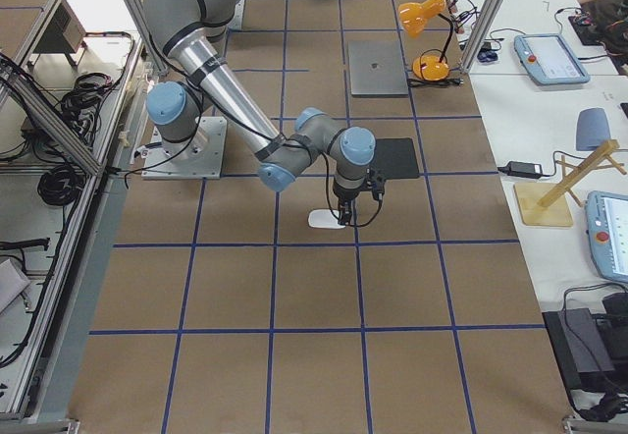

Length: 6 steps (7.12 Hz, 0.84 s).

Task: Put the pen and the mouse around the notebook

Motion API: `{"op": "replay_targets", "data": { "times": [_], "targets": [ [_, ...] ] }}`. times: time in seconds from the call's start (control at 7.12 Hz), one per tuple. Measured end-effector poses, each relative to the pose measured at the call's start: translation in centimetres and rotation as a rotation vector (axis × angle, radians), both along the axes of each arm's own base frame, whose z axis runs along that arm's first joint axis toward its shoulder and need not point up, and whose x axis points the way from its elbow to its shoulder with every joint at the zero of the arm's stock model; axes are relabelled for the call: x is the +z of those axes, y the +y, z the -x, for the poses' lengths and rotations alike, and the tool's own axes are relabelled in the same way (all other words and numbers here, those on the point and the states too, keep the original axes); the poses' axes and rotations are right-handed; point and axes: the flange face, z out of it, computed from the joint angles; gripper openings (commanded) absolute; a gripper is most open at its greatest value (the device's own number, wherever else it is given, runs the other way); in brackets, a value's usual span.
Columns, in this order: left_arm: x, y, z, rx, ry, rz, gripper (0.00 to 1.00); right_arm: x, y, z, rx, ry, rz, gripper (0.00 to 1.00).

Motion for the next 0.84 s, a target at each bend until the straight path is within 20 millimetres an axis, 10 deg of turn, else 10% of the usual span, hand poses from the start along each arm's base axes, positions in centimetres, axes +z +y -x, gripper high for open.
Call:
{"op": "replay_targets", "data": {
  "times": [0.42, 0.84],
  "targets": [
    [1.5, -0.5, 1.2, 0.036, 0.007, -0.002, 0.0, -3.0, 2.5, 0.4, -0.034, -0.031, -0.054, 1.0],
    [4.7, -2.9, 15.2, 0.506, 0.017, -0.018, 0.0, -3.5, 2.6, 0.4, -0.037, -0.03, -0.056, 0.69]
  ]
}}
